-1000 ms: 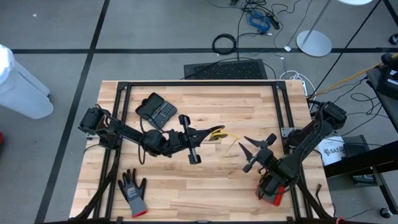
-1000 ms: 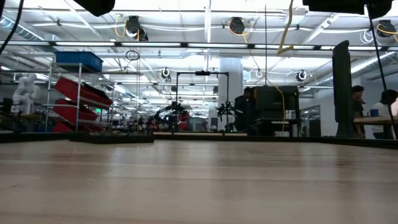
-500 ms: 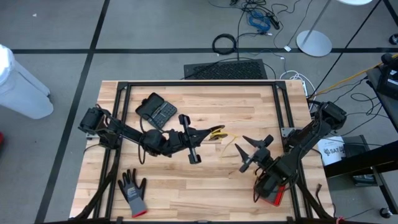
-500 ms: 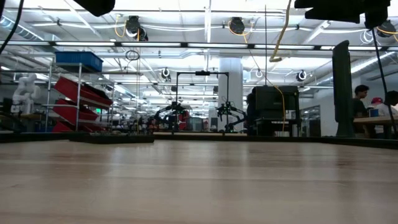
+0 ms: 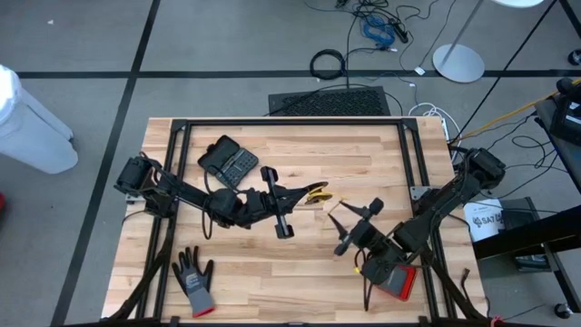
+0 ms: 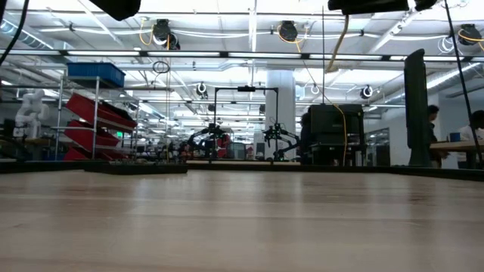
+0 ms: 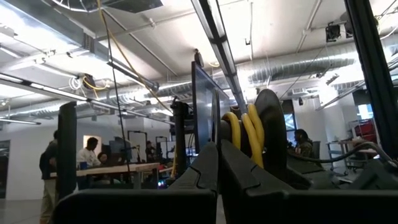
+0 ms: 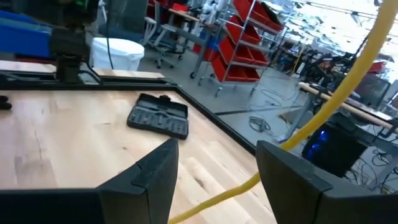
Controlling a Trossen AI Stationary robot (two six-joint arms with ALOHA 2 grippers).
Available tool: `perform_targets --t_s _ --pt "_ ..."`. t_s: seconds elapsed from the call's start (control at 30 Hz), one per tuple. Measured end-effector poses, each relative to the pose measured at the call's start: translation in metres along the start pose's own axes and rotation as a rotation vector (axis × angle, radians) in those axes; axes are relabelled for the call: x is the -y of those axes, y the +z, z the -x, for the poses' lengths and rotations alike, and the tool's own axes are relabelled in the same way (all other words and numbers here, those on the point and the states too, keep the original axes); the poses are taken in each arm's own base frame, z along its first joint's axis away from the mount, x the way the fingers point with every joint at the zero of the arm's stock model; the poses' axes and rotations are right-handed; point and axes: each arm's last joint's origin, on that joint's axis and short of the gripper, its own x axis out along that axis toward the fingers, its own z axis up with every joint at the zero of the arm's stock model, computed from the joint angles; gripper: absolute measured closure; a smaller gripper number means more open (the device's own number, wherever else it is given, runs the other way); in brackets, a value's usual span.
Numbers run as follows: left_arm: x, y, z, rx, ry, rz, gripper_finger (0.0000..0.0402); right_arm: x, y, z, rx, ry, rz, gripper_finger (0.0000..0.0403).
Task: Coil cords
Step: Coil the yellow wire onto the spool
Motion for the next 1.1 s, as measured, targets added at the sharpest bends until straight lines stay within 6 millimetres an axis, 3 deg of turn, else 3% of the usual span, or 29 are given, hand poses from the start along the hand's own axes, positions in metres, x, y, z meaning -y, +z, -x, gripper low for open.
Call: perform_targets --t_s 0.3,0.57,0.77,1.1 --pt "0.001 0.0 0.0 0.001 -0.007 0.002 0.04 0.002 -0.003 -0.002 -0.01 -0.009 -0.03 0.0202" --pt "0.001 0.0 0.0 -0.001 -0.007 0.0 0.04 0.002 -0.009 0.011 -0.01 0.034 -0.017 0.0202" --pt "0.001 0.0 0.0 -0.001 -0.008 0.0 0.04 0.016 -0.024 0.004 -0.076 0.002 -0.09 0.0202" --pt "0.001 0.0 0.0 0.001 -0.007 0.001 0.04 0.02 -0.024 0.001 -0.056 -0.034 -0.122 0.0202"
